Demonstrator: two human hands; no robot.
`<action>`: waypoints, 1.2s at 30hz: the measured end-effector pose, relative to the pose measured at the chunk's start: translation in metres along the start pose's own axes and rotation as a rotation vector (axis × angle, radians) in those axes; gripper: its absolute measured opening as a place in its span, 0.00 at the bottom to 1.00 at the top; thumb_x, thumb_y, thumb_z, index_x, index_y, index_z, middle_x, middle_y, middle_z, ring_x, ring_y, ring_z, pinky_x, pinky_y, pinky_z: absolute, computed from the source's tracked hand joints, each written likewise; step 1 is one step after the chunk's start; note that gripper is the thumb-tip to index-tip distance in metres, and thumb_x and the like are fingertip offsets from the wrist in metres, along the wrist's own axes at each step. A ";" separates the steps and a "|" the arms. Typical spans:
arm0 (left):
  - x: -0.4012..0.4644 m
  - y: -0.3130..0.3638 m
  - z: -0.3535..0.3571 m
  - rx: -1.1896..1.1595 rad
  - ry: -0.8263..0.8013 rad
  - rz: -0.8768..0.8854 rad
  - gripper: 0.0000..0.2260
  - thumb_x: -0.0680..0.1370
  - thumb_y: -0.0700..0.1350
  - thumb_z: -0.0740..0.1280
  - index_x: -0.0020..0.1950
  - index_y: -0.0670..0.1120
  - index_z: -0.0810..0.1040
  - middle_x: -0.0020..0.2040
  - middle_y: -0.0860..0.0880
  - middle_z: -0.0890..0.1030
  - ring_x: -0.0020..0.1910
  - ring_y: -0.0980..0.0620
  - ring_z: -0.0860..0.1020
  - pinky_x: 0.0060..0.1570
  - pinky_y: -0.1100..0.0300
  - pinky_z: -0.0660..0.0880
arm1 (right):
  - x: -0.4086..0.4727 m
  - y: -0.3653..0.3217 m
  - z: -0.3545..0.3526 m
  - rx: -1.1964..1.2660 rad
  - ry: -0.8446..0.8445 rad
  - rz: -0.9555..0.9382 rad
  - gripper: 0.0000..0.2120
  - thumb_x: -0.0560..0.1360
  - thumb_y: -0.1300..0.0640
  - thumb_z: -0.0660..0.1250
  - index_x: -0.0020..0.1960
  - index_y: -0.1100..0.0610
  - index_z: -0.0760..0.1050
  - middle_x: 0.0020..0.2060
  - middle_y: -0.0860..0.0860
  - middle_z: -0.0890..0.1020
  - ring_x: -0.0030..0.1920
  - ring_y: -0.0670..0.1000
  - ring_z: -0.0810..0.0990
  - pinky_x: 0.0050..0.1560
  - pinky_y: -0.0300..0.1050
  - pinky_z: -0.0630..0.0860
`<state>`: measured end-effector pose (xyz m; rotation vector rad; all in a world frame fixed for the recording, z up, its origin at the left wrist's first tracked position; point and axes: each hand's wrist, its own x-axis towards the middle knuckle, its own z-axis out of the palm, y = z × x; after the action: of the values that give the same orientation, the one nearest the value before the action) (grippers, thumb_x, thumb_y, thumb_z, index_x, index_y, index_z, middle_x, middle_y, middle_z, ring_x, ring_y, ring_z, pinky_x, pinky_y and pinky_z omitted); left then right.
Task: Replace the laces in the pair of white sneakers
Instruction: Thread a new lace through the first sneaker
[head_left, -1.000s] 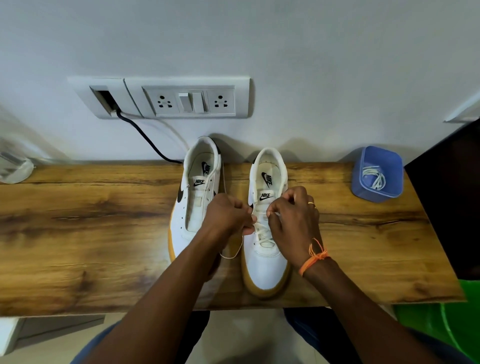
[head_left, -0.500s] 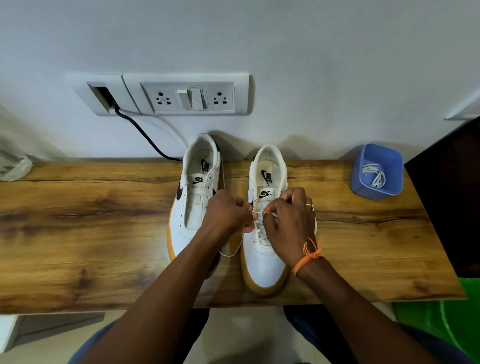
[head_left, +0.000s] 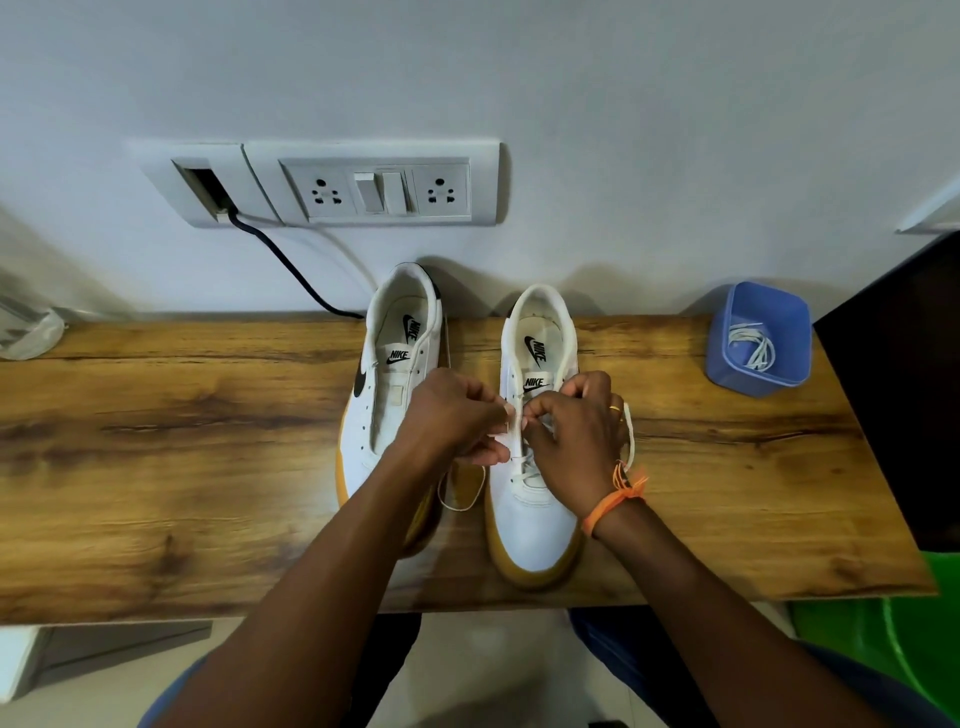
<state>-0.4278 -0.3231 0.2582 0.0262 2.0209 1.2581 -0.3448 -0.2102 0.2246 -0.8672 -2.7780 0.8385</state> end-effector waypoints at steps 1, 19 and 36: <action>0.001 -0.001 0.001 0.079 0.030 0.038 0.03 0.76 0.38 0.72 0.44 0.38 0.81 0.37 0.41 0.84 0.28 0.48 0.83 0.26 0.61 0.78 | 0.001 0.000 -0.001 -0.019 -0.019 0.004 0.01 0.74 0.55 0.72 0.45 0.51 0.80 0.52 0.51 0.68 0.56 0.55 0.70 0.58 0.54 0.72; 0.005 0.006 -0.022 0.211 0.289 0.198 0.15 0.82 0.51 0.64 0.43 0.41 0.80 0.33 0.45 0.83 0.27 0.52 0.82 0.29 0.60 0.80 | 0.034 0.026 -0.050 0.132 -0.204 -0.135 0.21 0.75 0.64 0.59 0.52 0.41 0.83 0.48 0.42 0.79 0.57 0.49 0.77 0.60 0.56 0.68; 0.015 0.014 -0.022 -0.035 0.597 0.379 0.10 0.83 0.49 0.62 0.42 0.51 0.77 0.36 0.52 0.78 0.35 0.51 0.77 0.39 0.49 0.79 | 0.038 0.033 -0.050 -0.053 -0.220 -0.274 0.24 0.72 0.71 0.66 0.58 0.46 0.82 0.61 0.48 0.76 0.63 0.53 0.74 0.61 0.59 0.71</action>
<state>-0.4565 -0.3275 0.2657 0.0190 2.5872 1.6855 -0.3466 -0.1432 0.2469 -0.4061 -3.0238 0.8614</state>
